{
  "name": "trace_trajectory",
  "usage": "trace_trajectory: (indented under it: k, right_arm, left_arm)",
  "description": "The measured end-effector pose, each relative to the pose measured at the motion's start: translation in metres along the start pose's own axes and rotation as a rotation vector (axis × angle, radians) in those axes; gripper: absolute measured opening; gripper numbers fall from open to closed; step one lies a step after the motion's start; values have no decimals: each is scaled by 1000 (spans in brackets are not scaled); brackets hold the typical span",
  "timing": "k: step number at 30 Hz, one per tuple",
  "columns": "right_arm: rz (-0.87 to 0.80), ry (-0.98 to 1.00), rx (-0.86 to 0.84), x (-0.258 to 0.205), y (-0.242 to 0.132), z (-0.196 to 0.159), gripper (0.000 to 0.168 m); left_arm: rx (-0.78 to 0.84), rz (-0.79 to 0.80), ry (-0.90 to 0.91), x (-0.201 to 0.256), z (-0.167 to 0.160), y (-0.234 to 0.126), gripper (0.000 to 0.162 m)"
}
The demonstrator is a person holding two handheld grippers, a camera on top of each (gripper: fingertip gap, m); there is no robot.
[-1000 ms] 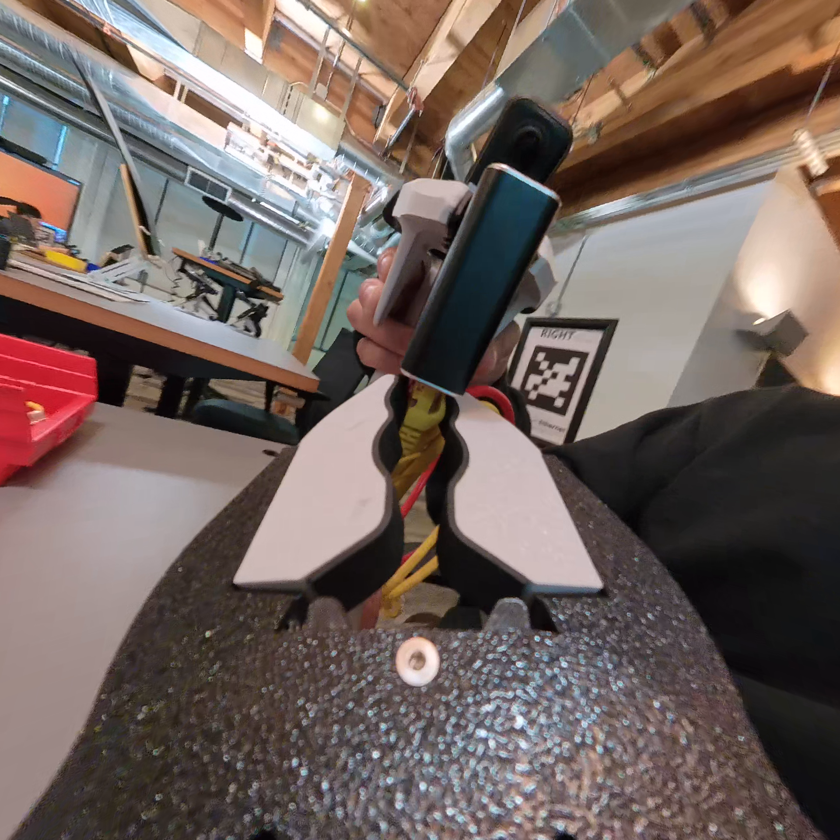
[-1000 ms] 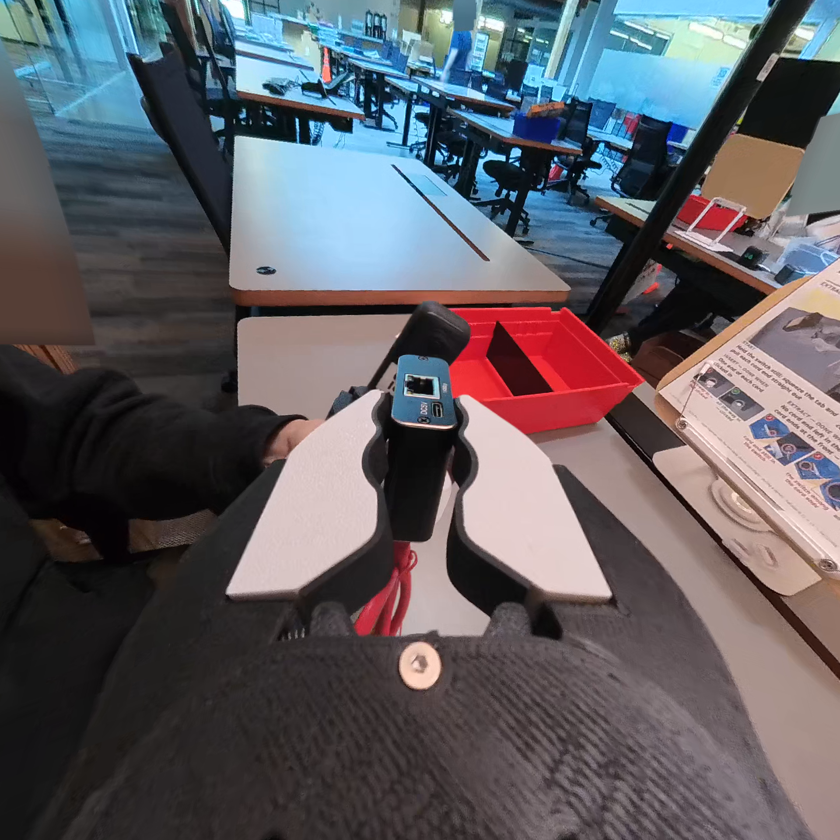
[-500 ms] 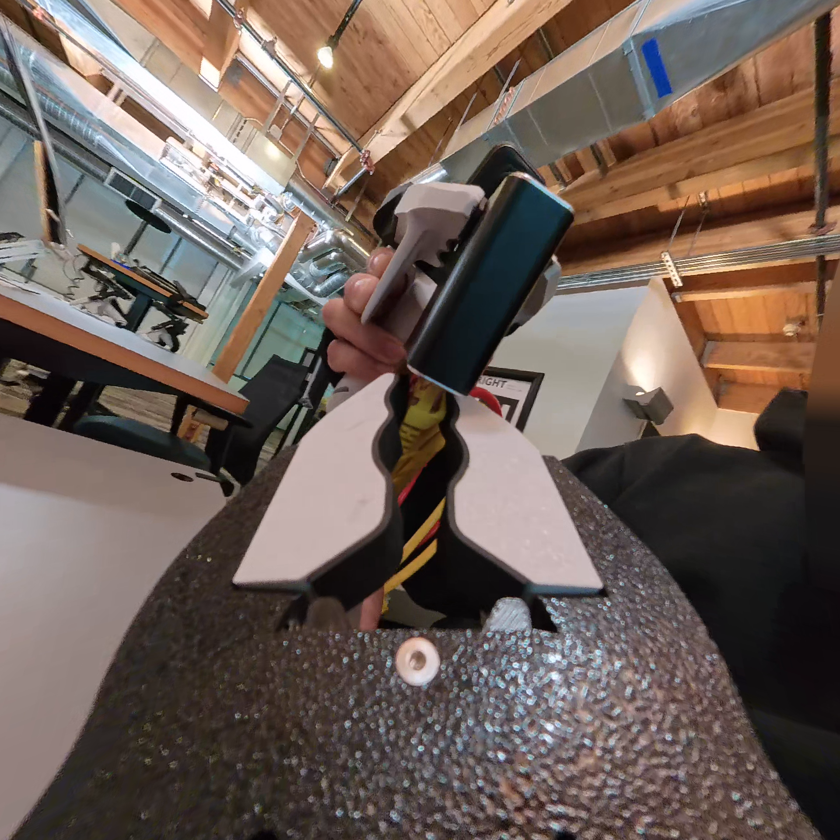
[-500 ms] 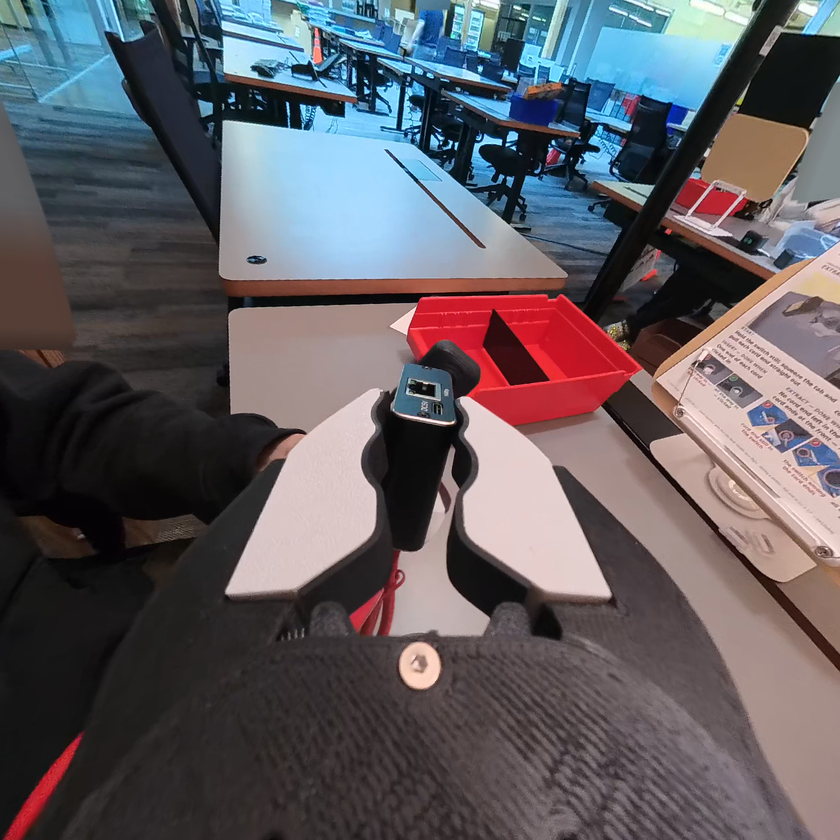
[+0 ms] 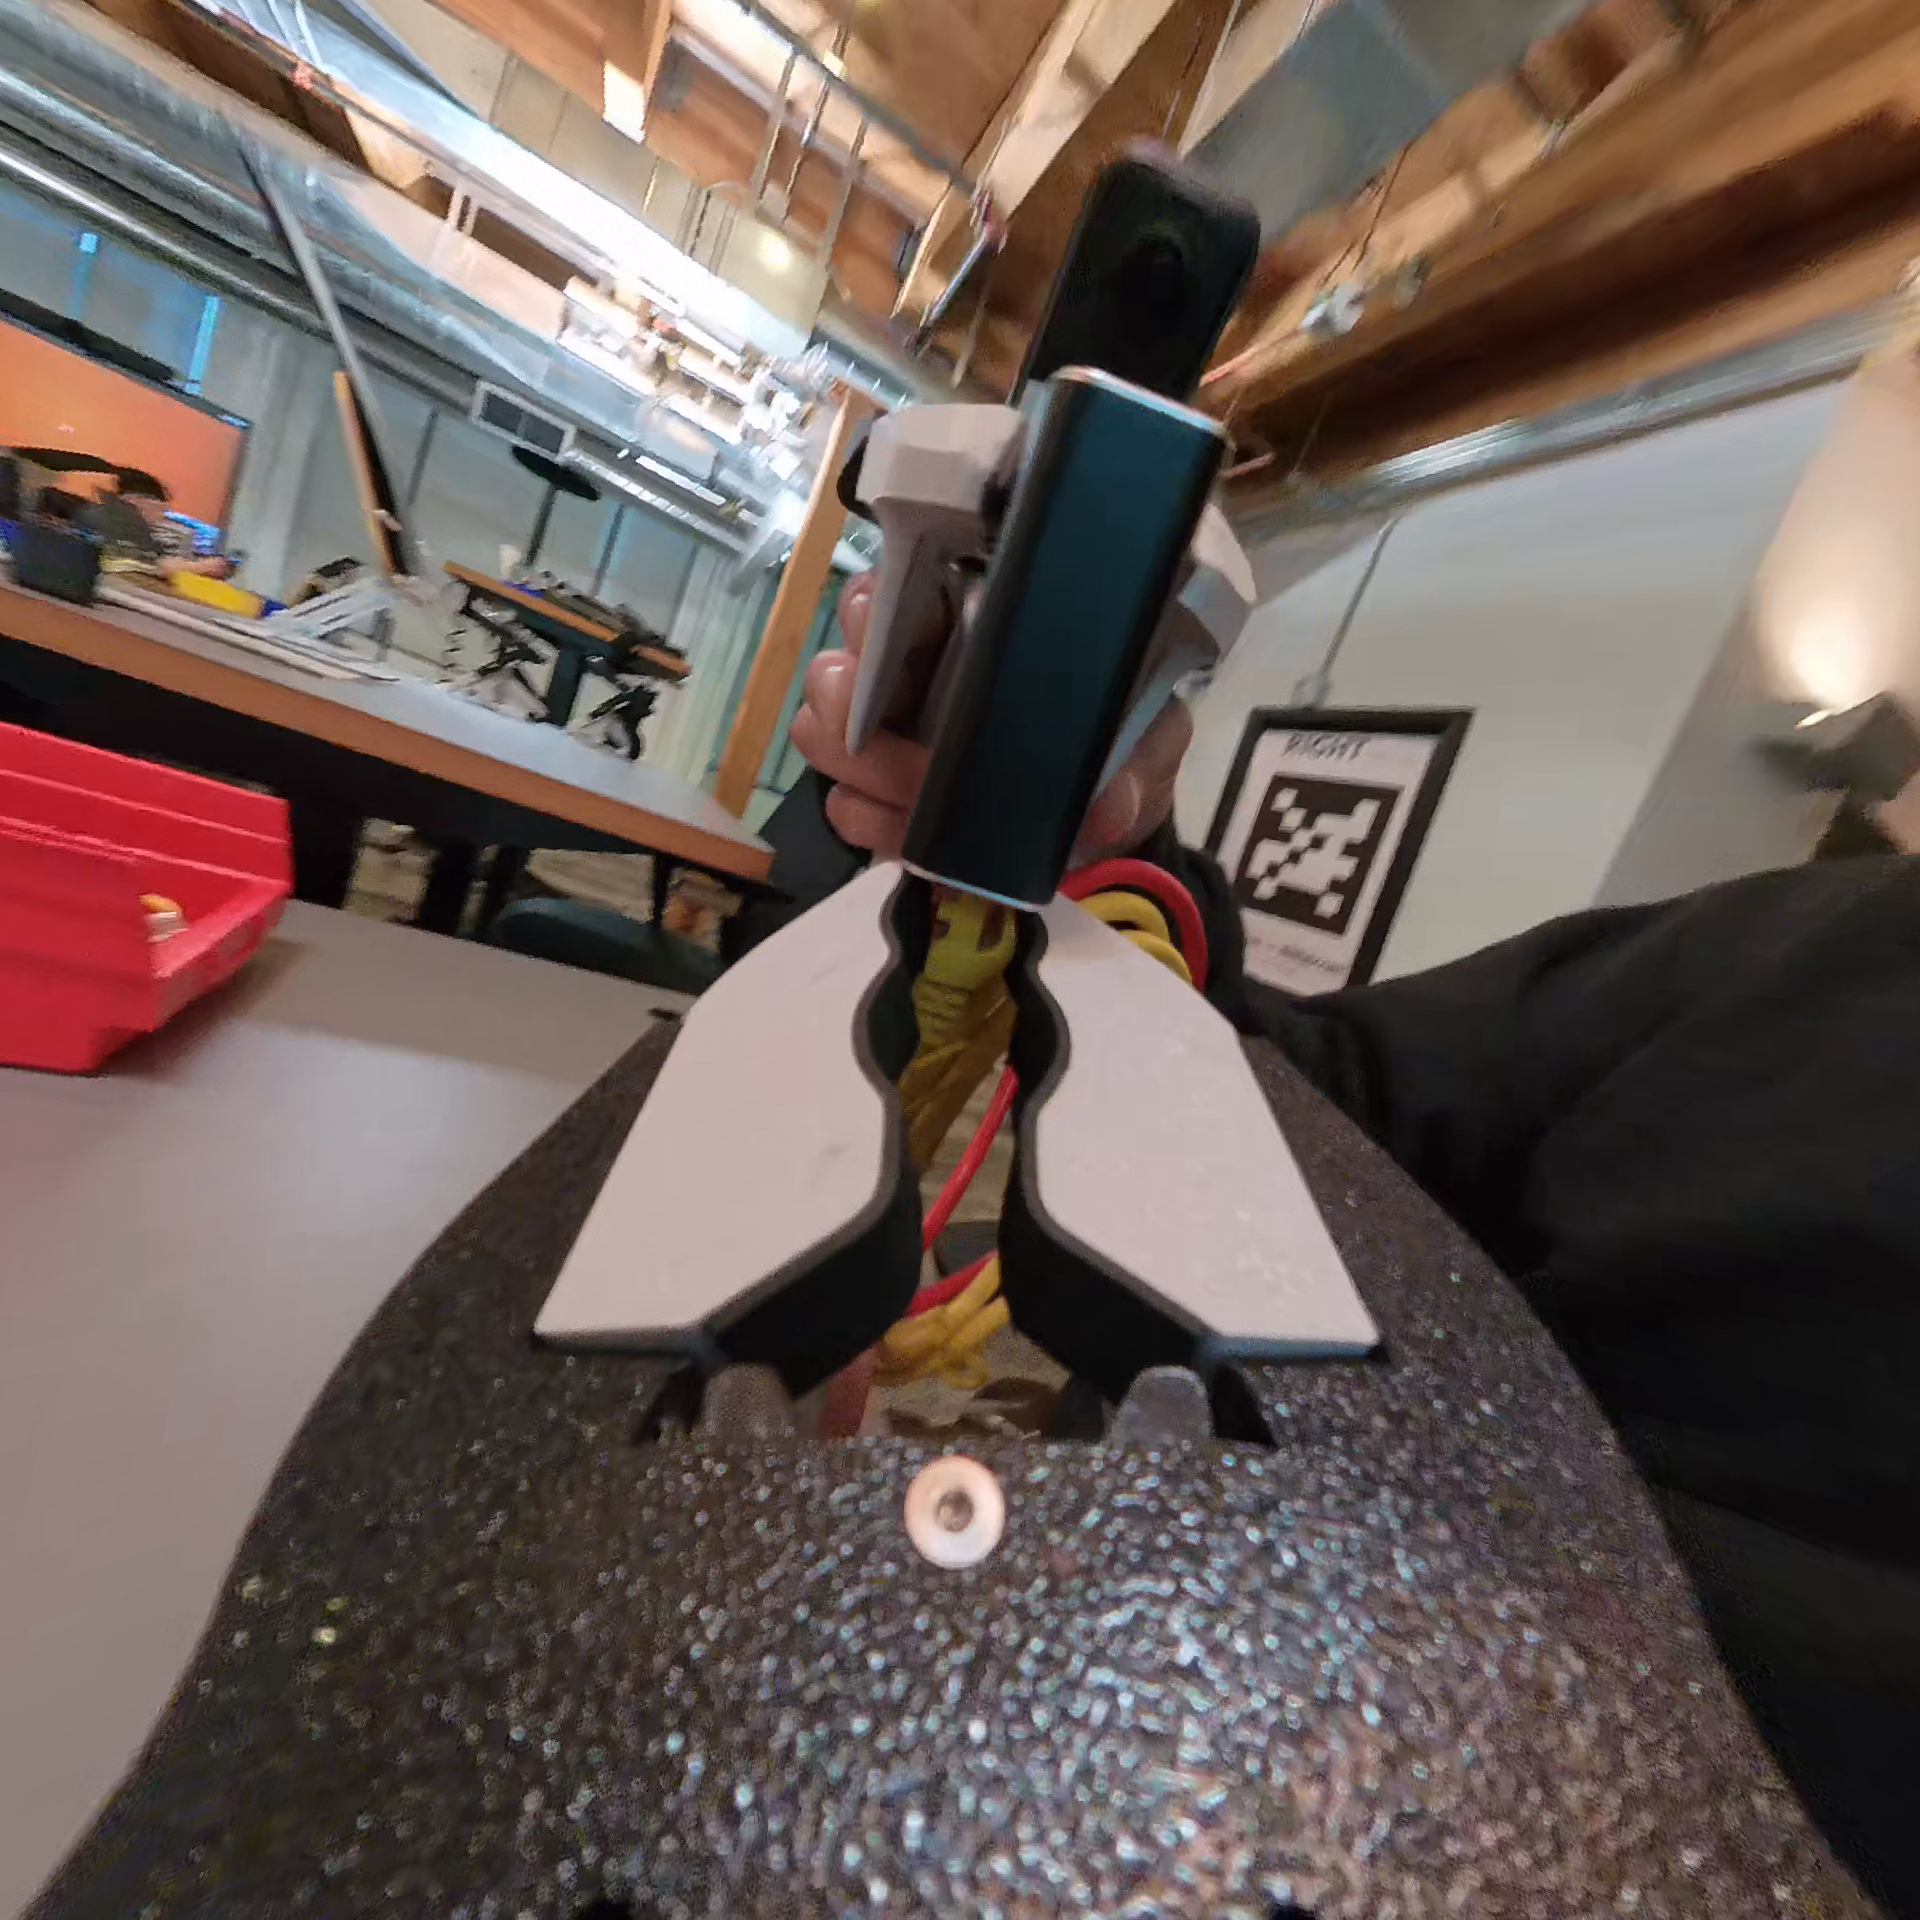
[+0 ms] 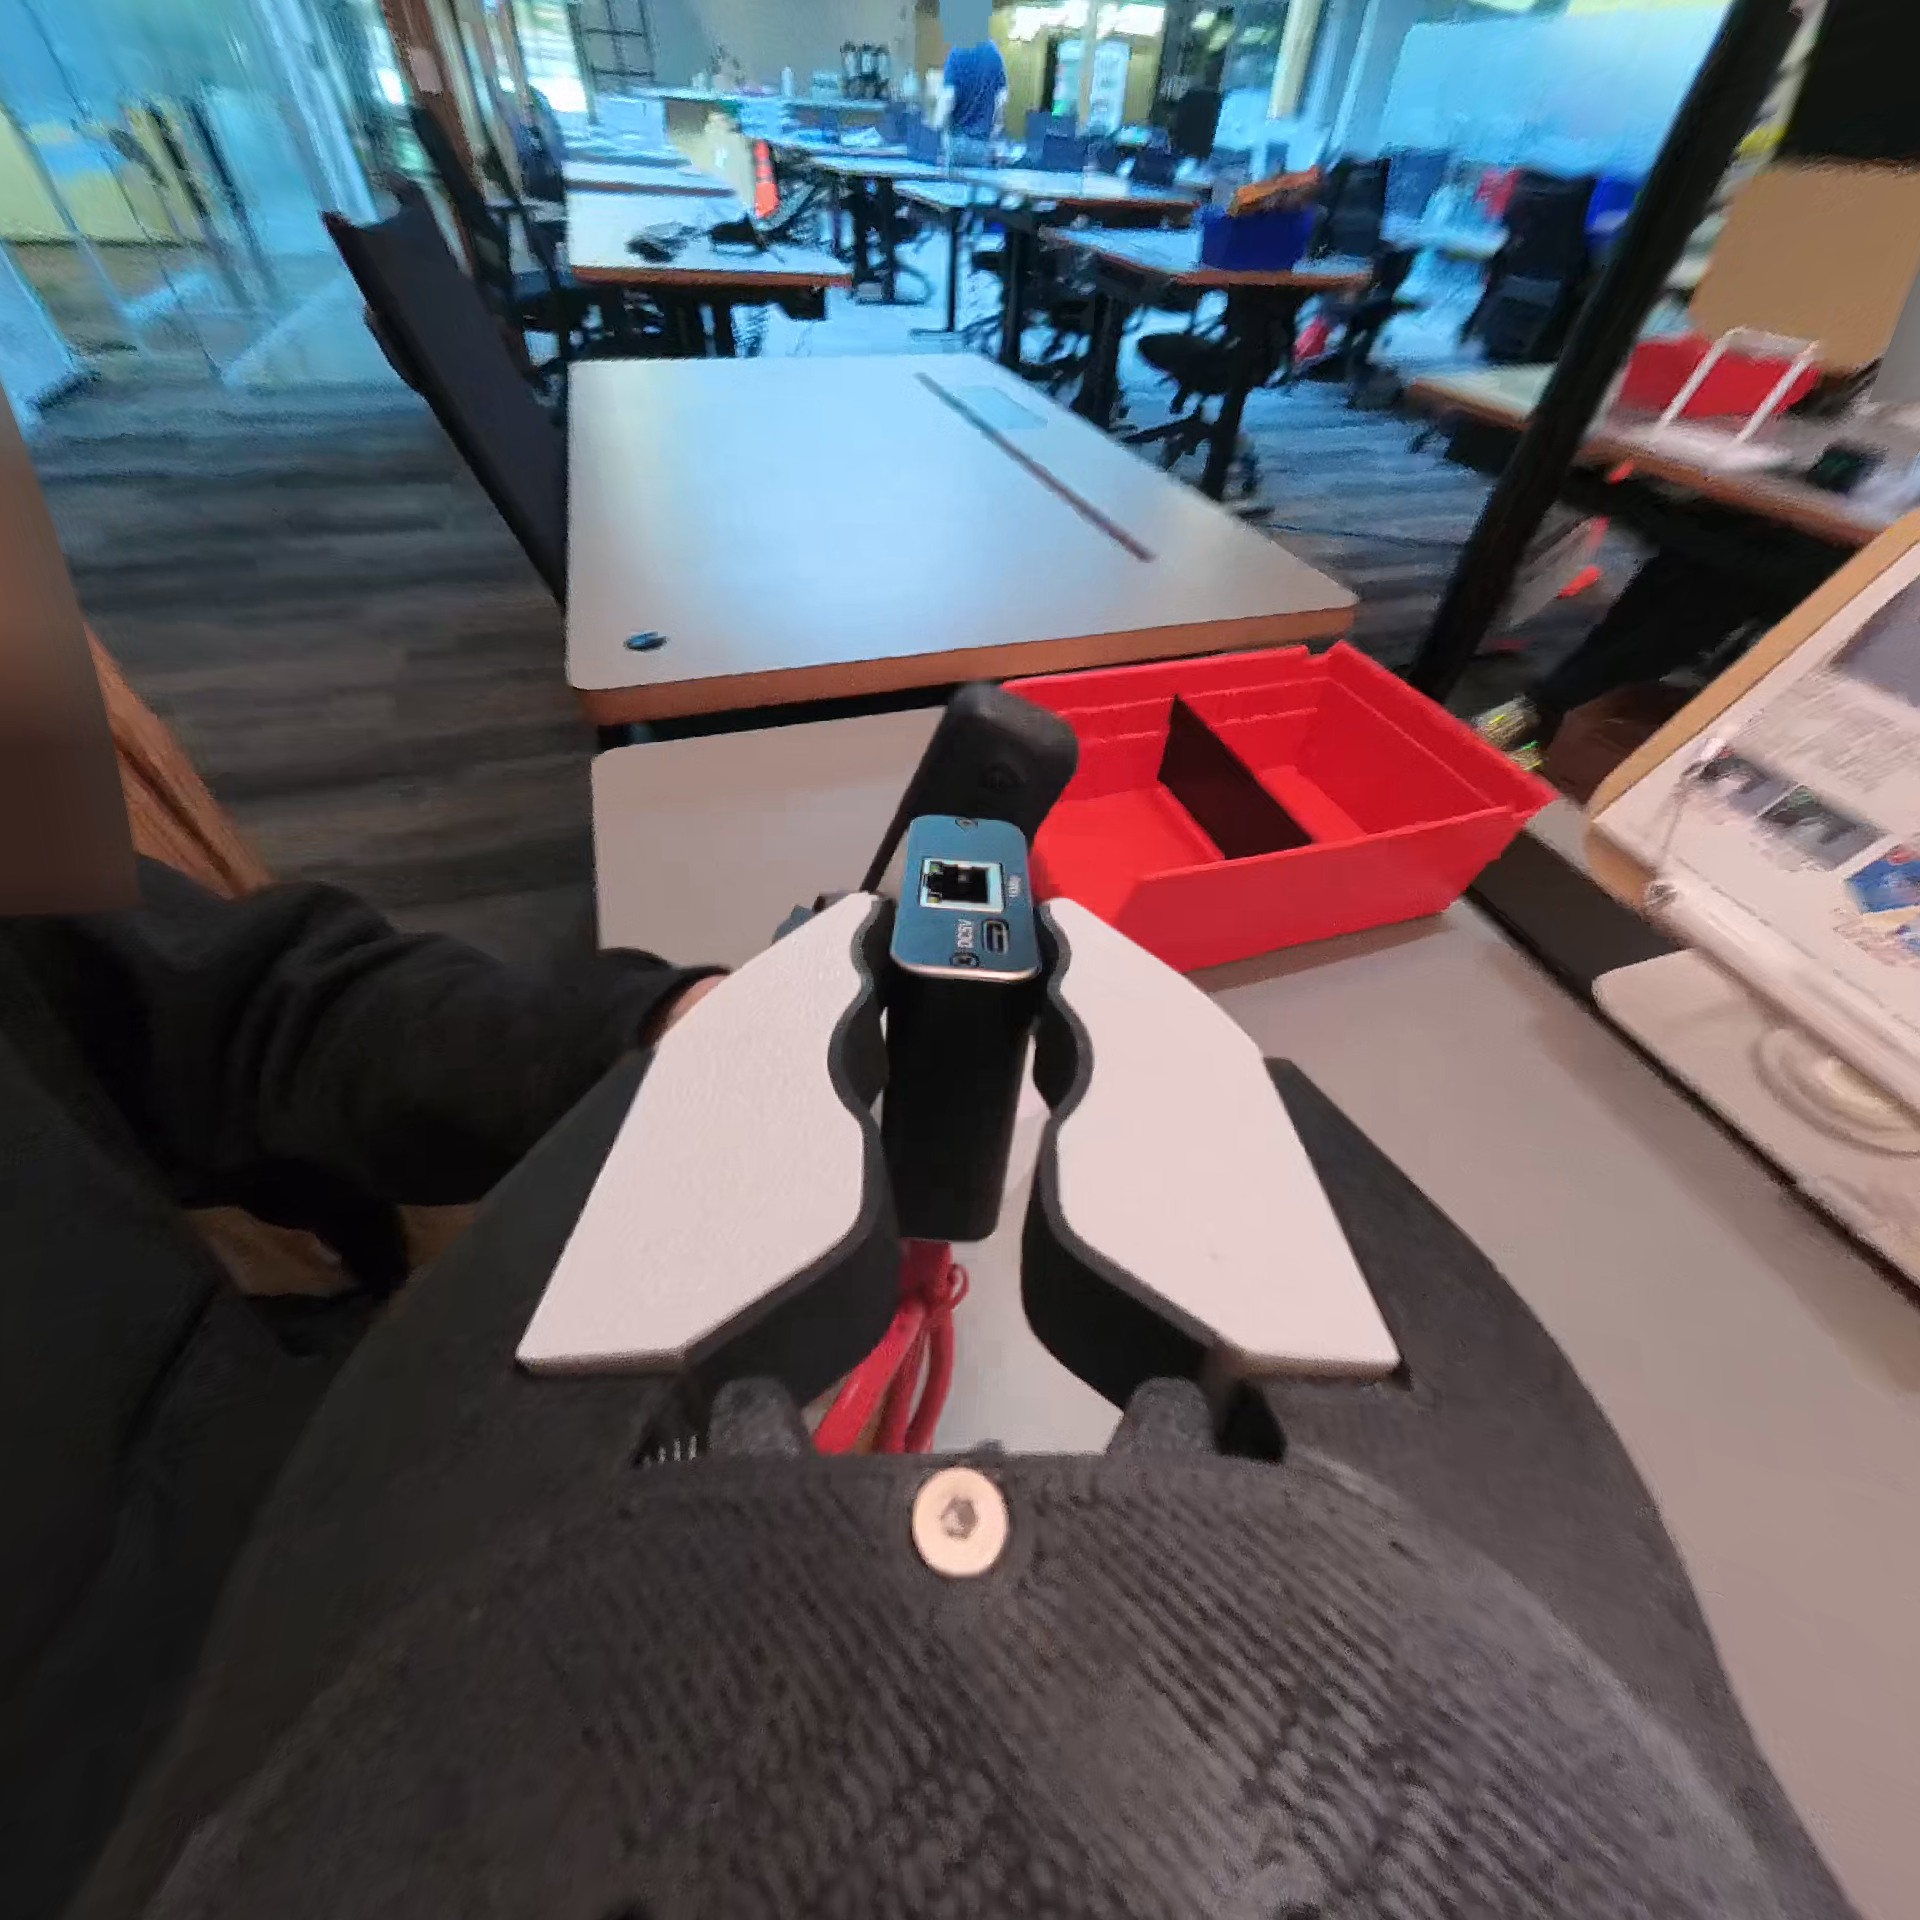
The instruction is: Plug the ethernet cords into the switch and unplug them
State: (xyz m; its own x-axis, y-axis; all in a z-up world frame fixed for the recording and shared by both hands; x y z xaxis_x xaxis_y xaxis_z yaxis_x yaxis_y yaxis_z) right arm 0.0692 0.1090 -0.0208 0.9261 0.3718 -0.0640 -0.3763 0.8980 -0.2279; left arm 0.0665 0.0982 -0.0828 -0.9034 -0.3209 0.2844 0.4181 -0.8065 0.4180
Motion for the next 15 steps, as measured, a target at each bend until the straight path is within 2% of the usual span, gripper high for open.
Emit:
trace_trajectory:
  k: [8, 13, 15]
  right_arm:
    - [-35, 58, 31, 1, 3, 5, 26]
    - [-31, -27, -17, -11, 19, -5, 39]
    - [11, -41, -10, -15, 18, -1, 28]
  left_arm:
    - [-31, 53, 93, 6, 9, 0, 14]
    - [-123, 88, 205, 12, 6, 6, 14]
    - [-112, 78, 212, 15, 9, 6, 14]
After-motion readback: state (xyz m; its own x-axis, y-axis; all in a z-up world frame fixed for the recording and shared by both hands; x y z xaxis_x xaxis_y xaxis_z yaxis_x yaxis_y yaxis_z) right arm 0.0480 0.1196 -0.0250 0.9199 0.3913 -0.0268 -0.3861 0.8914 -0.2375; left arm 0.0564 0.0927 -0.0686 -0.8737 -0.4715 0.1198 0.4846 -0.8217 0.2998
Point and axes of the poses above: each gripper's, where its closed fingertips meet, y out along the fingers, z out of its top, x = y × z across the jaws, the point moved 2 cm from there along -y, back along the fingers, and after that the axes turned 6 degrees about y, right-handed, at the moved point
